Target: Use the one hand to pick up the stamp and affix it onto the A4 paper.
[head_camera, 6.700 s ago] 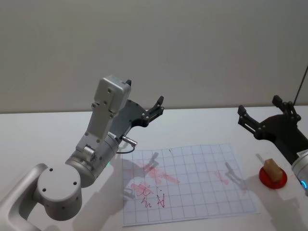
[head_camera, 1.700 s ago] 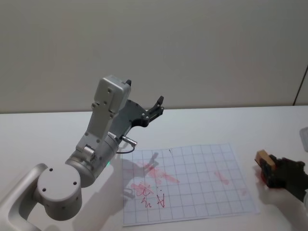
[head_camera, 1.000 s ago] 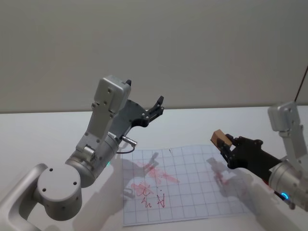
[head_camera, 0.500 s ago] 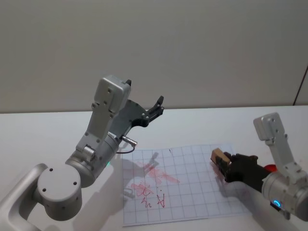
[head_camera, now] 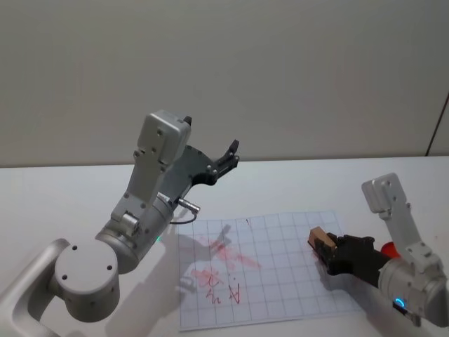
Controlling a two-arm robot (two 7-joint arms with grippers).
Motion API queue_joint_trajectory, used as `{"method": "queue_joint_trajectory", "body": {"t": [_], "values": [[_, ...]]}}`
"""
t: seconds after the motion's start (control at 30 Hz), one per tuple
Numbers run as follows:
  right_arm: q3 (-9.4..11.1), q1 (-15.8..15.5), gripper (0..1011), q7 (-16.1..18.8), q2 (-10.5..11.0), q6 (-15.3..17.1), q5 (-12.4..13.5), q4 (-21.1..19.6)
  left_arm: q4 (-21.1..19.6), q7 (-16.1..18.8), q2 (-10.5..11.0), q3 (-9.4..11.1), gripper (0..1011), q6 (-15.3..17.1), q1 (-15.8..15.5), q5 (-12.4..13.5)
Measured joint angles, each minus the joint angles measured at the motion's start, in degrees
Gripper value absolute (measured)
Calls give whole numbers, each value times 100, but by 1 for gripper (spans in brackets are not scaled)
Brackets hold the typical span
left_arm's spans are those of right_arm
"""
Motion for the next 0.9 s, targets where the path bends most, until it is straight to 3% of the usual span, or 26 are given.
{"method": "queue_joint_trajectory", "body": {"t": [0.53, 0.9], "values": [[-38, 31, 218, 43, -15, 103, -125, 48, 0, 0, 0, 0, 1001, 0, 0, 0], [44, 103, 218, -67, -39, -127, 139, -258, 0, 0, 0, 0, 1001, 0, 0, 0]]}}
